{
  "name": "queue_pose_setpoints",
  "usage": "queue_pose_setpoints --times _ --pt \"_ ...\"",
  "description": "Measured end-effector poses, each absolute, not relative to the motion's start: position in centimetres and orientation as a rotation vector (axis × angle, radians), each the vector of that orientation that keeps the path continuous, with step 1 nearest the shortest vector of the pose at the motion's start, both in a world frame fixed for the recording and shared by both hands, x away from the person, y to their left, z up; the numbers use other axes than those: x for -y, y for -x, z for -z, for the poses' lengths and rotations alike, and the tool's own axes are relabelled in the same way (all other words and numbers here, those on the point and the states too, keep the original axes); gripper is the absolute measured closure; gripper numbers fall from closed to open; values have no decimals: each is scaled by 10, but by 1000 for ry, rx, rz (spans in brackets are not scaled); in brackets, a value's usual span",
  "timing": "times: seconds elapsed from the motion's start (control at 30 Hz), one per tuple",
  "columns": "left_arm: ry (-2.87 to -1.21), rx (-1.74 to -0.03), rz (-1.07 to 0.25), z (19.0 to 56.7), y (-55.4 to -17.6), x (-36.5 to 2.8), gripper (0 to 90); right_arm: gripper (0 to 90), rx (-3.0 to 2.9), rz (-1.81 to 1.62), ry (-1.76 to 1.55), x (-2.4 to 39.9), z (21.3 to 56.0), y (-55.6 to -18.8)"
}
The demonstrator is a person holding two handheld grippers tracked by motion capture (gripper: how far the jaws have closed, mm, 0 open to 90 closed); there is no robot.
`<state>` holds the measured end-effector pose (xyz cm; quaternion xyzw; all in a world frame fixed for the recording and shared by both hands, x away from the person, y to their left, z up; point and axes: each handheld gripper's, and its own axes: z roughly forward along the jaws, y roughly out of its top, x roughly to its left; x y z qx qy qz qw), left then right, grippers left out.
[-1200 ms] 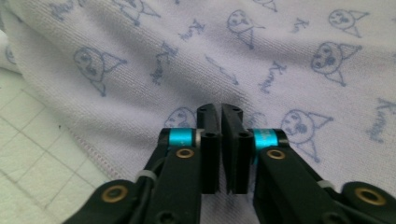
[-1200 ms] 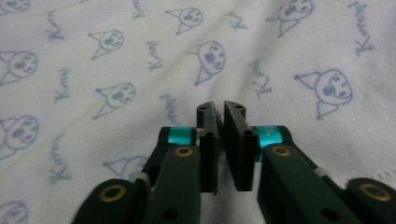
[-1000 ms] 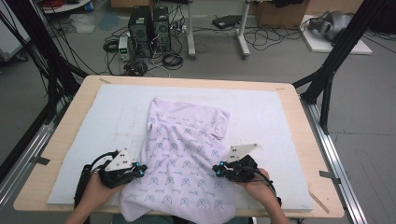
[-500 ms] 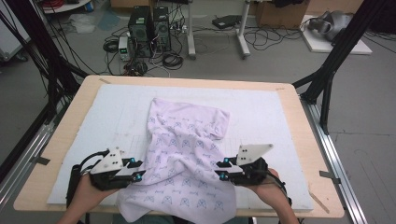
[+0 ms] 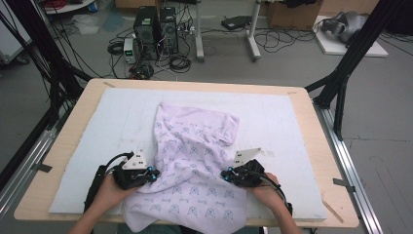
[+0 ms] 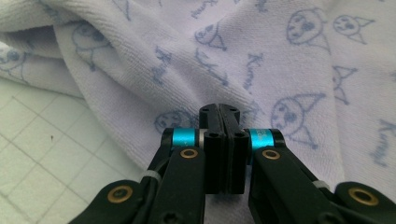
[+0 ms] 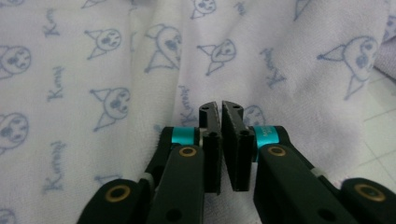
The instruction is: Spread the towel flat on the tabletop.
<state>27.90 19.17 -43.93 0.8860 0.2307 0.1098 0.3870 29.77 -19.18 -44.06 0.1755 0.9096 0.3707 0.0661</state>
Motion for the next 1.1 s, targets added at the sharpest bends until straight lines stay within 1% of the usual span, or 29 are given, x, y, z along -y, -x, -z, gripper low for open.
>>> queue_pose_setpoints --times 0.03,0.27,0.4,0.43,0.53,0.6,0.67,0.73,0.8,0.83,0.87,0.9,0.93,0.97,1.03,1.1 --pt "-2243 -587 -277 439 -276 -194 896 871 -2755 -1122 -525 192 440 -297" --pt "-2197 -615 -300 426 -249 -222 897 872 -2732 -1243 -494 197 428 -278" --pt "-2188 -611 -304 421 -242 -229 895 873 -2744 -1304 -462 201 424 -266" --pt "-2179 -620 -315 420 -243 -230 882 873 -2751 -1317 -449 201 422 -264" --pt "-2167 -658 -331 419 -253 -231 726 862 -2730 -1395 -433 205 412 -261" --pt "-2147 -681 -347 420 -262 -228 658 814 -2665 -1421 -450 208 403 -265" --pt "-2139 -727 -343 422 -273 -222 565 738 -2639 -1327 -480 205 400 -273" --pt "-2147 -757 -360 426 -283 -217 516 695 -2631 -1237 -505 201 405 -285" --pt "-2165 -776 -323 432 -292 -212 503 651 -2650 -1143 -541 195 415 -296" --pt "-2180 -773 -310 434 -294 -210 521 645 -2673 -1114 -564 191 423 -301" --pt "-2201 -758 -284 437 -296 -207 588 639 -2688 -1101 -572 189 427 -303" --pt "-2229 -737 -273 440 -296 -204 673 639 -2701 -1078 -568 186 432 -306" --pt "-2228 -720 -286 440 -295 -202 714 652 -2716 -1056 -577 184 436 -307" --pt "-2224 -705 -279 440 -294 -201 806 681 -2718 -1073 -580 183 439 -308" --pt "-2232 -709 -295 438 -292 -202 834 757 -2723 -1122 -591 184 441 -308" --pt "-2205 -719 -314 434 -289 -207 841 844 -2737 -1113 -557 183 440 -306"
